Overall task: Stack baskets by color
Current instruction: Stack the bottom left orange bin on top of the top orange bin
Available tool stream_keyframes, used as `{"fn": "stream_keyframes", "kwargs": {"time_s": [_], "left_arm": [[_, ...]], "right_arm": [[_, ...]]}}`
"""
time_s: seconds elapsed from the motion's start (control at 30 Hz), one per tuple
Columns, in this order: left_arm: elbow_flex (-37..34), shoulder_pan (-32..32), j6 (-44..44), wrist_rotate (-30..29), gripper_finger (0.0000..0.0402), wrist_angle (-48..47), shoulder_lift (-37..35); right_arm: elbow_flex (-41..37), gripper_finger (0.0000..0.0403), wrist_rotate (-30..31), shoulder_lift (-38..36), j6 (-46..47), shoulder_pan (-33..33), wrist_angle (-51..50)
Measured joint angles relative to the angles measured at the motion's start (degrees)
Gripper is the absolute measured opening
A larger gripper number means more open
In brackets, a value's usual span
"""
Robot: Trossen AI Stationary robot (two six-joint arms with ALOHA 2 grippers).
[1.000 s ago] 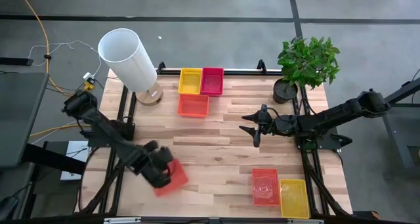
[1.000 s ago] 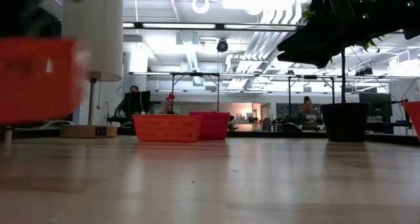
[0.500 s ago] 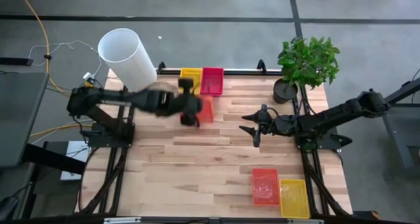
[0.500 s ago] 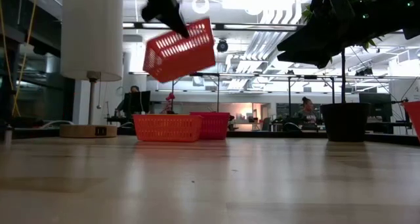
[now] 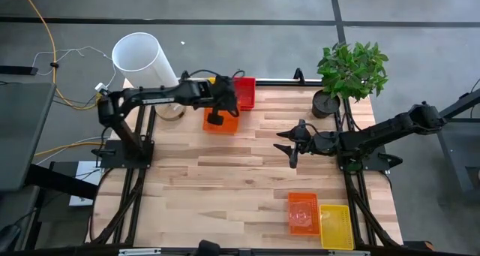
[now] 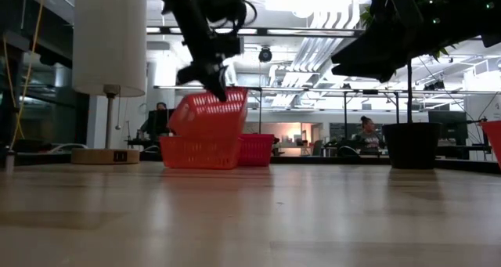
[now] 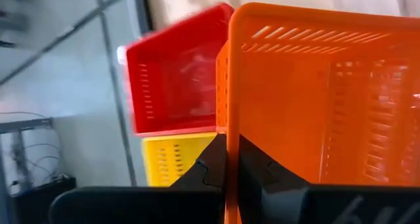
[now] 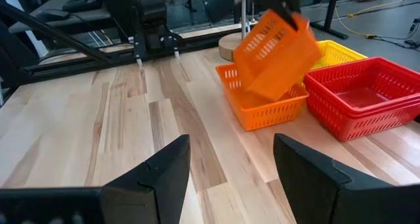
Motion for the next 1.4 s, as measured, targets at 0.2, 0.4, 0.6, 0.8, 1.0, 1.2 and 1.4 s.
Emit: {"fn": "stream_keyframes", "kwargs": {"time_s": [0.2,0.4,0.6,0.8,1.0,1.2,1.4], "left_arm": [[0.0,-1.3,-0.9,1.6,0.0000,-0.6,2.0],[0.0,-2.8,-2.8,5.2,0.0000,-5.0,1.6],[0.0,-3.7,-6.5,9.6,0.0000,-9.1,2.0],[0.0,-5.7,-3.9,15.0,0.0000,-10.1,1.5],[0.0,-6.9,-2.7,15.1,0.0000,-12.2,1.5],[0.0,-7.4,-3.0,15.2,0.0005,-12.1,1.5],[0.0,-8.7,-1.5,15.1,0.0047,-12.0,1.5]], "right_arm": [[0.0,0.0206,0.0,0.0,0.1,0.0,-0.8],[0.0,0.0206,0.0,0.0,0.0,0.0,-1.0],[0.0,0.0206,0.0,0.0,0.0,0.0,-1.0],[0.0,0.0206,0.0,0.0,0.0,0.0,-1.2],[0.0,0.0206,0.0,0.0,0.3,0.0,-1.4],[0.0,0.0206,0.0,0.0,0.7,0.0,-1.4],[0.0,0.0206,0.0,0.0,1.5,0.0,-1.4]]}}
